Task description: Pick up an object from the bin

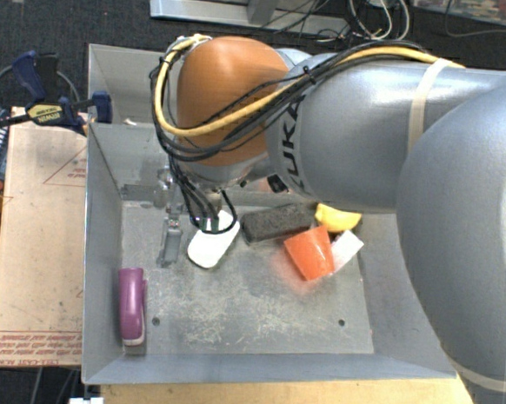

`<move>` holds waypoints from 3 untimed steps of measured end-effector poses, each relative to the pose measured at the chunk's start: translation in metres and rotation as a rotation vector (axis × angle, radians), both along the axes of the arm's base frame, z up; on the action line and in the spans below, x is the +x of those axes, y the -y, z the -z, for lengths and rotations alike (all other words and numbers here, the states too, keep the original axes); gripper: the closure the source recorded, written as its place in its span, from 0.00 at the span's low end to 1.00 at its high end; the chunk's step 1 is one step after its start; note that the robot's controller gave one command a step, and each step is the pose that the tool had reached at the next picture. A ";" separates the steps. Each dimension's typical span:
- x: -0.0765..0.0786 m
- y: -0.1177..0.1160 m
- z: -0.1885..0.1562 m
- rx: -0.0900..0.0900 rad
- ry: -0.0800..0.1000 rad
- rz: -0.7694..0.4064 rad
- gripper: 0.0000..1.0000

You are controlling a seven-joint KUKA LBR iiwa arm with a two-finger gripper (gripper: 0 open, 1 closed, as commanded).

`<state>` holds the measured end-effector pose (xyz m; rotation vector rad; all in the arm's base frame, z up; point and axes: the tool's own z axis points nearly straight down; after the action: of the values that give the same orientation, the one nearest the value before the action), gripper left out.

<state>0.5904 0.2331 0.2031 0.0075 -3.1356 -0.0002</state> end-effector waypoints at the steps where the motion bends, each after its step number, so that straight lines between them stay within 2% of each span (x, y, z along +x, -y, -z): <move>1: 0.002 0.002 -0.005 0.001 0.007 0.005 0.00; 2: 0.019 0.072 0.070 0.003 0.006 -0.232 0.00; 3: 0.058 0.056 0.068 0.005 0.015 -0.544 0.00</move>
Offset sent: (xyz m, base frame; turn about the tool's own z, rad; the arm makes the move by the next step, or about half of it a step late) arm 0.0327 -0.1305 -0.1331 -0.4193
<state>0.6486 0.1771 0.1353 0.8540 -3.0329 -0.0059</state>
